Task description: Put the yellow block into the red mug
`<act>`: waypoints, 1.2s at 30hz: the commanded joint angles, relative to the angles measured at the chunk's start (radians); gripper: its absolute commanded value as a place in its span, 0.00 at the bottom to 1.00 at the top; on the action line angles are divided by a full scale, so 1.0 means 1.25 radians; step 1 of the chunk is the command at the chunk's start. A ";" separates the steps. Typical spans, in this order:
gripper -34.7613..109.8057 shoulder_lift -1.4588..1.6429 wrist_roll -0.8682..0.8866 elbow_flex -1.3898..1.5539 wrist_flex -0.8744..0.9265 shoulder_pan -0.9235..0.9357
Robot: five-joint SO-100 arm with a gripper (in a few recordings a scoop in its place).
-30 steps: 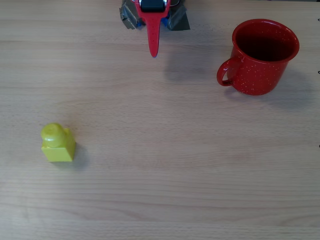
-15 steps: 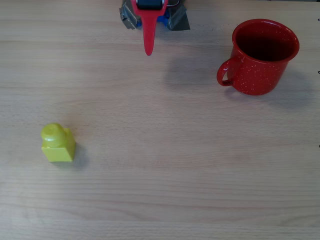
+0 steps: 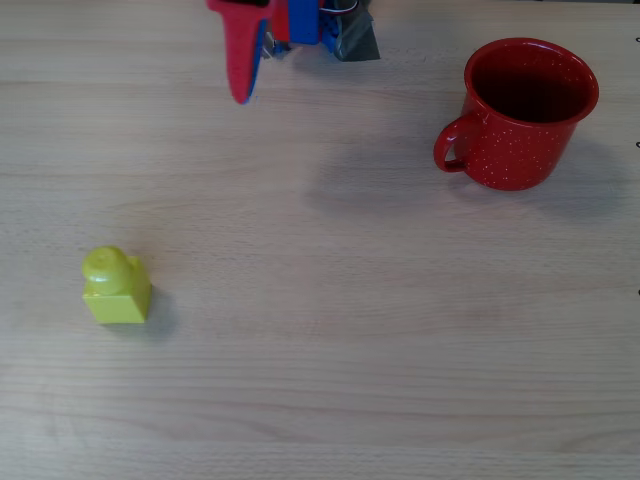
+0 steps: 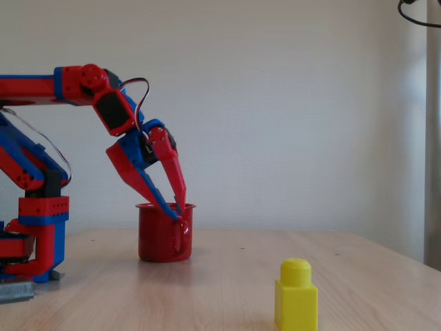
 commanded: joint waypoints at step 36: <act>0.24 -0.811 -0.163 -0.944 0.182 0.207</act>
